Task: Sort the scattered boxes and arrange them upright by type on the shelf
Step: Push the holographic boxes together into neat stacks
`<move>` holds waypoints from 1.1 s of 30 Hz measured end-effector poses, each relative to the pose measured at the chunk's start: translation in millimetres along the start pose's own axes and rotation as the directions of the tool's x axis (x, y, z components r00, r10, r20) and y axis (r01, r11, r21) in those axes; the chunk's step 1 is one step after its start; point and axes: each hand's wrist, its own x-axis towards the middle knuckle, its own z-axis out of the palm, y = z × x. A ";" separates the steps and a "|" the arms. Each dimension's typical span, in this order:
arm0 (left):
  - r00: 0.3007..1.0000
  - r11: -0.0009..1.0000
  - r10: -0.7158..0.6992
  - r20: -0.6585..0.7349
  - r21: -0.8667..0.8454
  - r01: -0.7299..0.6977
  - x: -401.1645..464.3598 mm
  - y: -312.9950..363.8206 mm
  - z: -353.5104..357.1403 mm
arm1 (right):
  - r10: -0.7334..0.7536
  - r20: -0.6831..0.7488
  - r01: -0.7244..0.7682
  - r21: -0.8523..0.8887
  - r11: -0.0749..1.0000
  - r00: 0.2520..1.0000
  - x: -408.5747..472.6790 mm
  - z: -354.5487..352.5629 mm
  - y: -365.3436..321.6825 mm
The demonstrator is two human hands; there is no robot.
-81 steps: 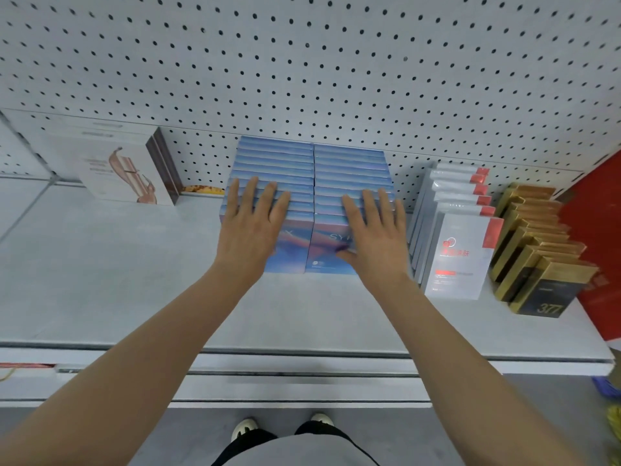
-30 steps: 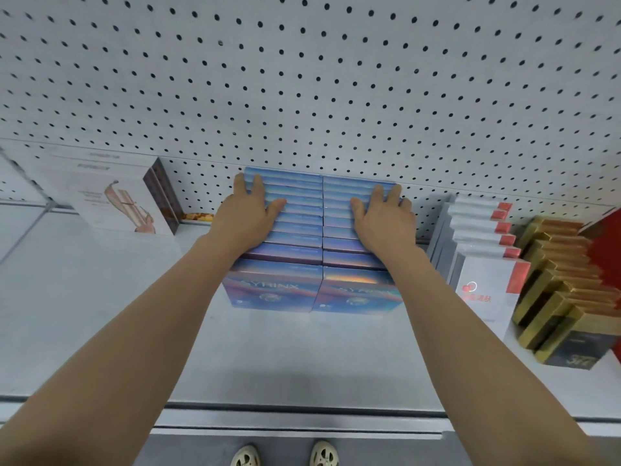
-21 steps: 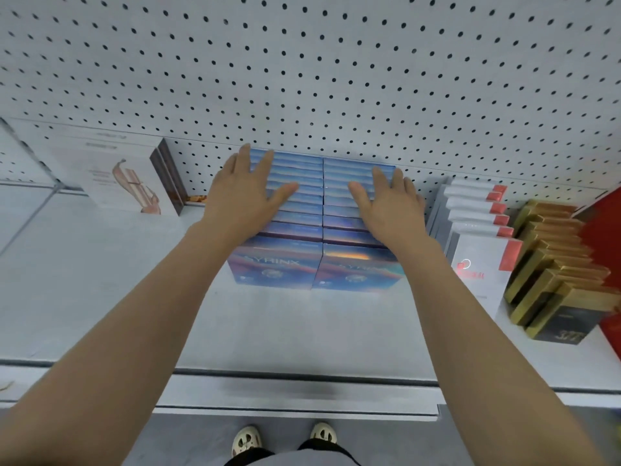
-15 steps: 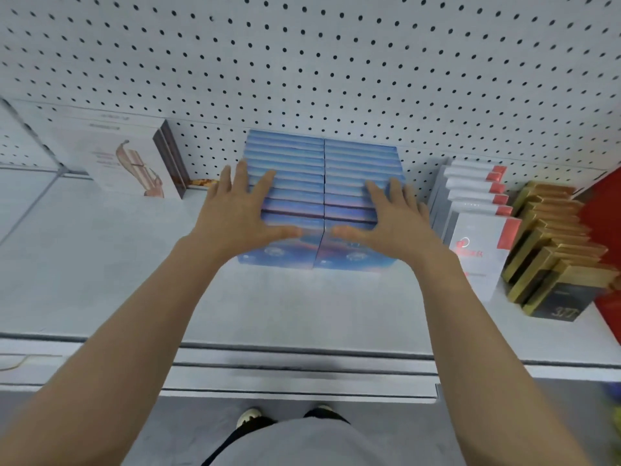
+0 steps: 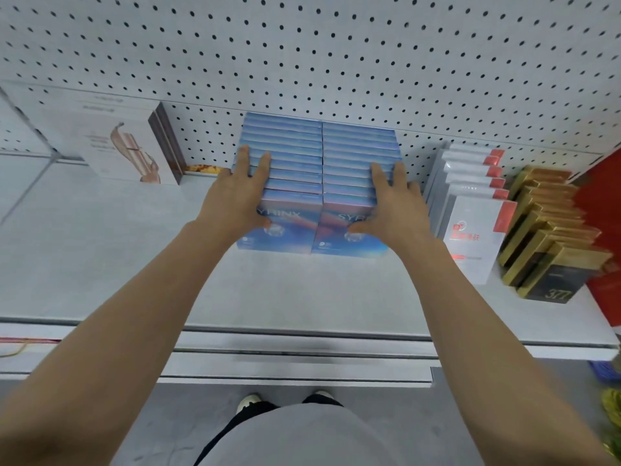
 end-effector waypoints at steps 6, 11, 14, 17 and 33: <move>0.999 0.998 0.010 -0.038 0.064 -0.007 -0.8 0.5 3.3 | -0.028 -0.051 0.024 -0.079 0.997 0.998 -1.4 7.9 1.2; 0.976 0.966 0.092 -0.195 0.257 -0.040 -12.0 9.2 12.4 | -0.076 -0.271 0.041 -0.134 0.990 0.959 -14.5 20.2 -5.5; 0.916 0.944 0.187 -0.355 0.323 -0.068 -26.0 29.2 37.7 | -0.161 -0.455 0.079 -0.194 0.978 0.876 -31.0 42.3 -17.6; 0.897 0.940 0.165 -0.411 0.340 -0.017 -29.6 39.8 52.1 | -0.156 -0.465 0.055 -0.223 0.973 0.871 -32.9 51.0 -23.2; 0.907 0.949 0.125 -0.402 0.316 0.010 -19.7 42.0 50.0 | -0.213 -0.480 0.094 -0.260 0.961 0.851 -22.4 55.0 -14.1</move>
